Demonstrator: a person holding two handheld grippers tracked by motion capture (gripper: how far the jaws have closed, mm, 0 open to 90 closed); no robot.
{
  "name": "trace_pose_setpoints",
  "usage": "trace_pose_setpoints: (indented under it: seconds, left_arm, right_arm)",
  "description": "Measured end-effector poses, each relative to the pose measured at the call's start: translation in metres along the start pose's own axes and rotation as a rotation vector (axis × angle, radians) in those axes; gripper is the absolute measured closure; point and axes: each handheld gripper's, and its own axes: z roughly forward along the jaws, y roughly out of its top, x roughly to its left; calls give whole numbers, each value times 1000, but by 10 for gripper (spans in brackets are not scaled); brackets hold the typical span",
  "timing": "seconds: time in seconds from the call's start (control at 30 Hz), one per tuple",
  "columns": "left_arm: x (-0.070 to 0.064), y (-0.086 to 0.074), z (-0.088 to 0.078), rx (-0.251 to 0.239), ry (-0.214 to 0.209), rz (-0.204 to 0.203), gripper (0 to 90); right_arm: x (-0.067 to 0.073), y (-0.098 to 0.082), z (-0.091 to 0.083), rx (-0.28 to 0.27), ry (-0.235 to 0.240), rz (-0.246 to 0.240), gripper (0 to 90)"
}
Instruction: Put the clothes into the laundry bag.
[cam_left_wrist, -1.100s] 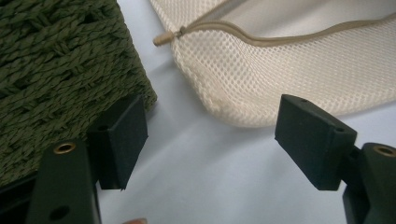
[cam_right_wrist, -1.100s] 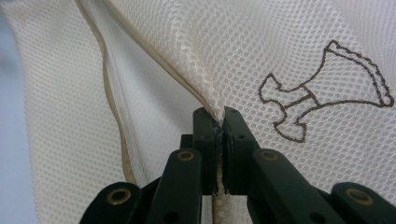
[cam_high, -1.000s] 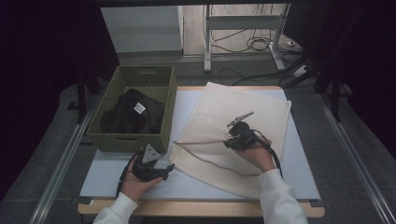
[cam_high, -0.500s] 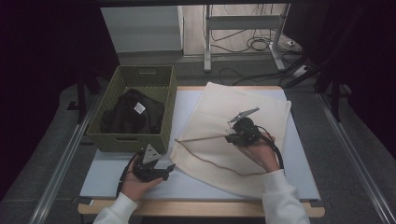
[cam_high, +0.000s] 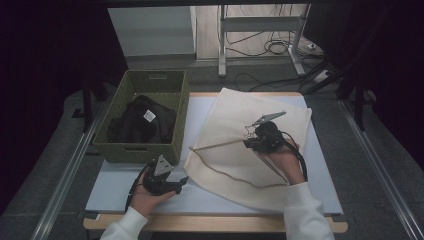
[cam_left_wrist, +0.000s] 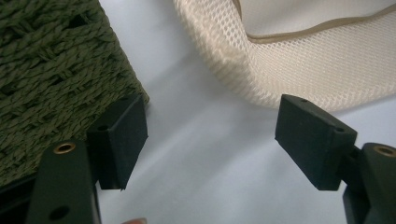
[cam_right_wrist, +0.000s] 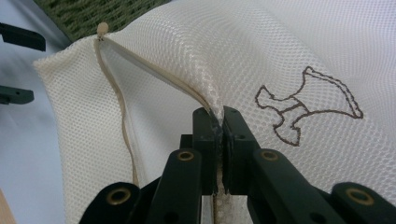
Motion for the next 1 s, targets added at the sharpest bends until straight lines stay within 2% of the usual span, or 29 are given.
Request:
trace_pose_setpoints:
  seconds: [0.57, 0.73, 1.0]
  left_arm:
    - [-1, -1, 1, 9, -10, 7, 246]
    - [-2, 0, 1, 9, -23, 14, 242]
    - [-2, 0, 2, 13, -28, 20, 239]
  right_arm:
    - [-3, 2, -11, -44, -2, 26, 850]
    - [1, 6, -20, -104, -40, 13, 851]
    - [4, 9, -30, -148, -46, 12, 851]
